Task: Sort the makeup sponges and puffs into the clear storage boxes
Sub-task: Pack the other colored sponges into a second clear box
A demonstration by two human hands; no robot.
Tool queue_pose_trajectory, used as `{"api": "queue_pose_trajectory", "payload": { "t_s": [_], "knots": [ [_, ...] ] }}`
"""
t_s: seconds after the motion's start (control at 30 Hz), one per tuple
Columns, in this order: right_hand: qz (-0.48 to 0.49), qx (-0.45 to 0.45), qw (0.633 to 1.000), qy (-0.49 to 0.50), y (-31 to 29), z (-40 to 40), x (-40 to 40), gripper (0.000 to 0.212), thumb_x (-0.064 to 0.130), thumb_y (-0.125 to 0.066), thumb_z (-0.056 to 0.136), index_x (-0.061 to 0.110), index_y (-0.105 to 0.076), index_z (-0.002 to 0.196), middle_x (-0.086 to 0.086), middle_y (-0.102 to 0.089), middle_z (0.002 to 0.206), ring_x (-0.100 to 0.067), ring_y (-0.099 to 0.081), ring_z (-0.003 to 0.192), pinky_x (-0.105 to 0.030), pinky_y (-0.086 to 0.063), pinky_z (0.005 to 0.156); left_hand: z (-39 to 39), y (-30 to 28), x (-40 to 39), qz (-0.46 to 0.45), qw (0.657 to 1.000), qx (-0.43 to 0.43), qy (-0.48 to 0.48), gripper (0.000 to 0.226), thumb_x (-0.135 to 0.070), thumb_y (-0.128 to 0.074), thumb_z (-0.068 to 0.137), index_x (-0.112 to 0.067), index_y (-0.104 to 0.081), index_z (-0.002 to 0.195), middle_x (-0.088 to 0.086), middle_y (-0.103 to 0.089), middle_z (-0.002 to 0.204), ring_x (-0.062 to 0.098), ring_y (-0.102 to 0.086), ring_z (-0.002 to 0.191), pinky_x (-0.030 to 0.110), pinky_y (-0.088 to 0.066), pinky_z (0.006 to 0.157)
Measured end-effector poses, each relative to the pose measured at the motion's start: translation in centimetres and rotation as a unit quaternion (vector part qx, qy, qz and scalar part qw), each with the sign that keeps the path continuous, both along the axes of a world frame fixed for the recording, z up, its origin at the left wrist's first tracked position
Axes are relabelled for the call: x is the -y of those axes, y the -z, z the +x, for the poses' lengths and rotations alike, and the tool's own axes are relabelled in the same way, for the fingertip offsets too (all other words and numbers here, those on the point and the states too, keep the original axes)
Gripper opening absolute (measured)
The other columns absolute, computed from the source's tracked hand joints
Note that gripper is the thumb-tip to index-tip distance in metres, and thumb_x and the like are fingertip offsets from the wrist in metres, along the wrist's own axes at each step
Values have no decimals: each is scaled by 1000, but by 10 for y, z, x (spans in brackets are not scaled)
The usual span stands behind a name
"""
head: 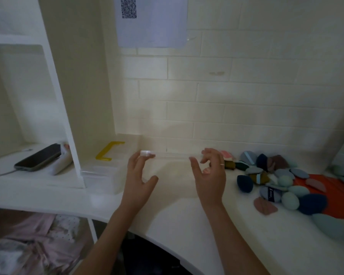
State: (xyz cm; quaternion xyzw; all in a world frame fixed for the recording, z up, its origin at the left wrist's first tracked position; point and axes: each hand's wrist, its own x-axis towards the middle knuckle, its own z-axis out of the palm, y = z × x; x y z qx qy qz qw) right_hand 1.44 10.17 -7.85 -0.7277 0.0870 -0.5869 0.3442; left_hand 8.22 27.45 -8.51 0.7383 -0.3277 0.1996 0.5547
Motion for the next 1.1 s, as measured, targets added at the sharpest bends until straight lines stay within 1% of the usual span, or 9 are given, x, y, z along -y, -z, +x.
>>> {"api": "queue_pose_trajectory", "payload": {
  "t_s": [0.1,0.23,0.33,0.5,0.67,0.77,0.87,1.0,1.1],
  "knots": [
    [-1,-39,999,-7,0,5,4,30,28,-61,90,22,-60,120,10,-45,141,2,-45,121,-12,-49,78,7,-4,4,-43,998,-43,29,71,-27,-52,58,-43,-39,126,-22,-34,126,19,-46,115,20,-43,90],
    [4,-229,970,-80,8,15,16,62,29,-54,91,44,-26,145,20,-25,152,-6,-37,133,-46,-42,104,12,-10,7,-15,999,-42,11,78,-17,-54,55,-45,-40,127,-13,-32,126,11,-49,97,17,-41,77],
    [43,-291,948,-122,9,21,26,75,11,-53,84,37,-23,148,6,-34,150,-15,-35,135,-46,-35,109,17,-21,7,14,999,-34,-22,77,-20,-57,57,-47,-41,128,-7,-33,124,6,-48,88,24,-44,79],
    [51,-271,946,-172,9,9,27,58,-3,-43,76,25,-58,124,7,-40,144,-11,-33,133,-44,-35,109,47,-39,16,62,987,-89,-116,73,-29,-65,71,-25,-40,140,17,-42,123,32,-38,119,41,-28,105],
    [50,-253,951,-167,10,2,17,43,0,-49,83,30,-62,111,11,-47,135,-8,-40,127,-34,-36,106,46,-25,34,157,950,-253,-92,96,-15,-73,78,-15,-11,152,18,-2,154,39,-24,137,41,-24,113],
    [106,-223,948,-200,1,-4,25,27,13,-46,97,29,-59,114,12,-56,121,-5,-51,110,-17,-42,90,53,-18,33,70,933,-351,-35,105,4,-76,70,-23,-15,151,12,-25,143,36,-46,116,50,-49,92],
    [185,-173,957,-141,-2,-8,50,27,8,-41,99,23,-58,113,2,-60,101,-8,-55,81,-10,-43,67,52,-19,34,24,913,-407,-2,107,16,-71,70,-27,-15,150,11,-49,114,28,-54,84,37,-51,61],
    [116,-276,953,-39,11,-16,79,38,-7,-41,92,10,-57,121,-7,-60,121,-7,-52,99,-13,-38,83,56,-17,38,-17,904,-426,19,103,27,-58,70,-25,-20,149,17,-50,119,37,-60,98,26,-45,46],
    [67,-290,954,-38,13,-25,88,38,-11,-41,89,7,-60,117,-5,-62,116,-6,-52,100,-4,-35,80,51,-15,42,-55,898,-435,39,84,20,-48,78,-26,-27,146,11,-55,83,30,-66,75,20,-41,44]
  ]
}}
